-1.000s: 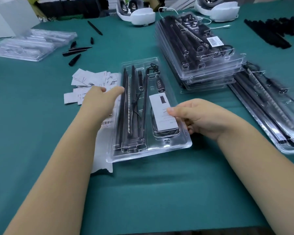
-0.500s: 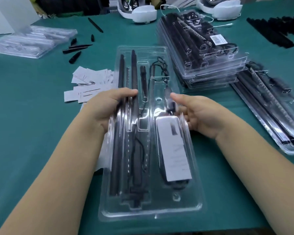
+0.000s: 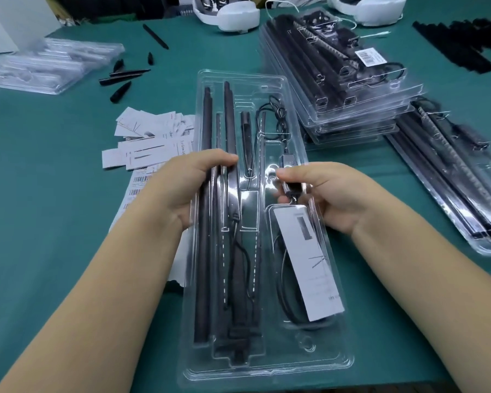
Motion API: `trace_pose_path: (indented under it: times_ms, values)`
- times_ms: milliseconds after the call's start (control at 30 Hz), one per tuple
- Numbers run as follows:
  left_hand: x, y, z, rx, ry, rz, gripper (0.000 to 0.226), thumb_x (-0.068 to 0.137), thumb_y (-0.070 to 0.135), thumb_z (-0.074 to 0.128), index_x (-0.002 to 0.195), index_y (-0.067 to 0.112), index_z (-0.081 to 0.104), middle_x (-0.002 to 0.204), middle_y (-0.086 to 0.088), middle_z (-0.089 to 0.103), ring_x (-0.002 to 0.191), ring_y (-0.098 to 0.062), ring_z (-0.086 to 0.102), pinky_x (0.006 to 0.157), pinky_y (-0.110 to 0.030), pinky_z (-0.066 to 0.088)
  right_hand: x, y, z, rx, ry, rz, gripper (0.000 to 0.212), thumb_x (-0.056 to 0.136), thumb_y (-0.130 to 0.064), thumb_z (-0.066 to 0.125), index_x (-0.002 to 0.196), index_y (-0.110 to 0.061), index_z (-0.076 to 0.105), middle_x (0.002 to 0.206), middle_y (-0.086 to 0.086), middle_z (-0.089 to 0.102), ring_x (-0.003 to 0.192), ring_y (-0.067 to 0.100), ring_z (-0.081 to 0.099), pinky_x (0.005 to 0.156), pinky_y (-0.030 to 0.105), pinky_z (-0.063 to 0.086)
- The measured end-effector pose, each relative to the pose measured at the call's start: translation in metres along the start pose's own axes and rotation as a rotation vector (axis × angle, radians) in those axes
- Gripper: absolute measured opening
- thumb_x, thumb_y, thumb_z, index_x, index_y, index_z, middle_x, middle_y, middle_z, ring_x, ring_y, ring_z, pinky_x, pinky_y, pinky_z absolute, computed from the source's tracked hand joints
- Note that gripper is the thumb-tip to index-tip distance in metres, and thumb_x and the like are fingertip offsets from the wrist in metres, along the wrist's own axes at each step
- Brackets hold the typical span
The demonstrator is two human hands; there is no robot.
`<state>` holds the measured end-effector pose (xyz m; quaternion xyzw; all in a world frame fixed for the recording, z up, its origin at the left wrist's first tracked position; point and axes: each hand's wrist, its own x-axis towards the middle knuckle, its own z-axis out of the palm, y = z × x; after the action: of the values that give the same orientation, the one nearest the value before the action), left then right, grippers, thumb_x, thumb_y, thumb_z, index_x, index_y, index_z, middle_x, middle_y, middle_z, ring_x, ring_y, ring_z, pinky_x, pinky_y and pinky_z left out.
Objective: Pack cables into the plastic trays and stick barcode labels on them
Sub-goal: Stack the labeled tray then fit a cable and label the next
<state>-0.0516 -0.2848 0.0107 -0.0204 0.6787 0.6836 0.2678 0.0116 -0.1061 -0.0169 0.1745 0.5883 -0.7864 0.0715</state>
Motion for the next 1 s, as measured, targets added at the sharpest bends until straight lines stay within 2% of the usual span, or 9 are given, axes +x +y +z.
trace_pose_path:
  times_ms: [100,200,300,400,500,600,700,767,1000]
  values:
    - [-0.001,0.0,0.001,0.005,0.013,-0.007,0.013,0.083,0.015,0.067,0.074,0.007,0.06,0.049,-0.008,0.051,0.034,-0.021,0.053,0.035,-0.026,0.046,0.0,0.002,0.004,-0.052,0.031,-0.019,0.017,0.079,-0.013,0.071,0.062,-0.011,0.074,0.069,0.005,0.07,0.056,0.014,0.066,0.051,0.021,0.055]
    - [-0.001,0.001,0.001,0.033,0.073,0.035,0.012,0.082,0.019,0.068,0.074,0.011,0.063,0.048,-0.002,0.059,0.034,-0.014,0.056,0.033,-0.021,0.044,0.001,0.002,0.007,0.006,0.055,-0.034,0.015,0.082,-0.02,0.07,0.072,-0.009,0.071,0.07,0.009,0.07,0.055,0.017,0.066,0.051,0.026,0.055]
    - [-0.003,0.001,0.002,0.094,0.108,0.07,0.013,0.082,0.024,0.068,0.071,0.016,0.066,0.055,0.004,0.062,0.034,-0.002,0.054,0.032,-0.016,0.041,0.003,0.002,0.007,0.026,0.087,-0.033,0.026,0.09,-0.031,0.062,0.083,-0.007,0.068,0.074,0.01,0.072,0.061,0.022,0.069,0.062,0.034,0.059]
    - [-0.002,0.002,-0.002,0.051,0.105,0.046,0.023,0.08,0.024,0.069,0.058,0.018,0.07,0.049,0.002,0.06,0.034,-0.01,0.052,0.035,-0.019,0.044,0.005,0.004,0.008,-0.046,0.089,-0.052,0.033,0.093,-0.035,0.056,0.09,-0.004,0.068,0.08,0.016,0.073,0.068,0.025,0.07,0.066,0.035,0.058]
    - [-0.002,0.006,-0.007,0.011,0.069,-0.009,0.038,0.081,0.025,0.068,0.044,0.018,0.067,0.045,-0.001,0.056,0.035,-0.015,0.049,0.039,-0.025,0.049,0.003,0.004,0.011,0.011,0.074,-0.037,0.026,0.093,-0.029,0.058,0.088,-0.005,0.065,0.077,0.016,0.073,0.063,0.022,0.069,0.058,0.031,0.059]
    - [-0.002,0.007,-0.008,-0.054,0.026,-0.046,0.026,0.081,0.021,0.066,0.057,0.014,0.062,0.051,-0.004,0.05,0.037,-0.019,0.05,0.04,-0.029,0.05,0.003,0.003,0.017,0.113,0.005,-0.008,0.015,0.086,-0.014,0.063,0.074,-0.006,0.068,0.072,0.012,0.071,0.061,0.021,0.069,0.058,0.03,0.058]
    - [-0.006,0.006,-0.003,-0.036,0.053,0.007,0.026,0.084,0.017,0.062,0.058,0.014,0.057,0.046,0.0,0.049,0.031,-0.014,0.045,0.035,-0.02,0.044,0.007,0.006,0.023,0.072,0.059,-0.046,0.009,0.082,-0.003,0.063,0.073,-0.002,0.066,0.063,0.005,0.064,0.052,0.016,0.064,0.059,0.025,0.058]
    - [-0.009,0.006,0.0,0.047,0.104,0.069,0.027,0.087,0.016,0.058,0.061,0.014,0.053,0.038,0.006,0.049,0.026,-0.005,0.043,0.028,-0.013,0.034,0.01,0.007,0.026,0.048,0.106,-0.068,0.004,0.081,0.0,0.063,0.077,0.0,0.064,0.06,0.003,0.062,0.048,0.015,0.061,0.055,0.022,0.055]
    - [-0.007,0.004,0.0,0.148,0.134,0.1,0.022,0.087,0.02,0.057,0.065,0.016,0.052,0.035,0.014,0.048,0.025,0.003,0.041,0.025,-0.011,0.028,0.013,0.008,0.025,-0.104,0.153,-0.088,0.007,0.078,-0.001,0.065,0.075,-0.004,0.06,0.056,0.003,0.059,0.046,0.01,0.054,0.048,0.018,0.049]
